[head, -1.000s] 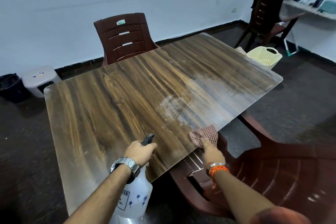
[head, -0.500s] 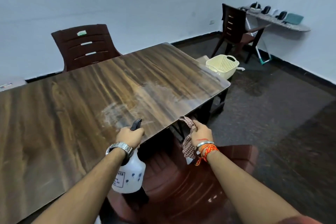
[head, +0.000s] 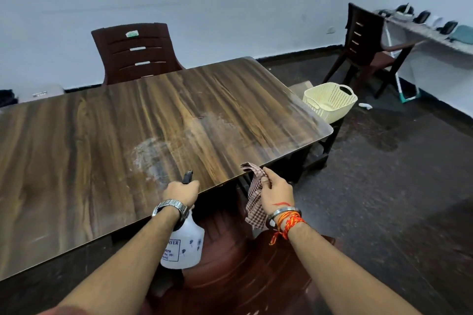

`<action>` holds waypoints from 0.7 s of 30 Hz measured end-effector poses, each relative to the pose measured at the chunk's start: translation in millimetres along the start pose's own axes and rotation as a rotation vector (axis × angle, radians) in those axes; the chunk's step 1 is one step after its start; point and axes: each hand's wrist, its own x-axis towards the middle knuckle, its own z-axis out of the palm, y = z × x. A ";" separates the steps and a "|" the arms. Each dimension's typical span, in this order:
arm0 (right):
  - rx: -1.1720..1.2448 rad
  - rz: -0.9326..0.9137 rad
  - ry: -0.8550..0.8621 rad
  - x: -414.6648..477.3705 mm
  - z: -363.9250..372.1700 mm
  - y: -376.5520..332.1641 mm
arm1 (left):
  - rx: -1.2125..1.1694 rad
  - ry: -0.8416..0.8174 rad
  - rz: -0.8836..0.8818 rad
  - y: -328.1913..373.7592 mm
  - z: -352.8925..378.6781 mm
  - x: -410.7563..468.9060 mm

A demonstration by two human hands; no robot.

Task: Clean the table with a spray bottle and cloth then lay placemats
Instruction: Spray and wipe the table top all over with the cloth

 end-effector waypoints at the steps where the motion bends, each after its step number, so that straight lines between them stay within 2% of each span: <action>1: -0.011 -0.004 -0.009 7.4 -1.0 -0.1 | -0.014 0.013 -0.015 1.6 3.3 6.2; 7: 0.013 -0.037 -0.051 44.6 4.0 -3.8 | -0.066 0.214 -0.129 3.8 0.9 28.8; 12: 0.041 -0.092 -0.120 71.1 26.5 -5.8 | -0.094 0.234 -0.213 -3.6 3.1 34.5; 17: 0.049 -0.146 -0.218 116.5 43.0 4.7 | -0.245 0.304 -0.274 -5.7 28.0 33.1; 21: 0.099 -0.285 -0.188 152.2 32.6 8.0 | -0.231 0.381 -0.341 7.1 54.0 17.1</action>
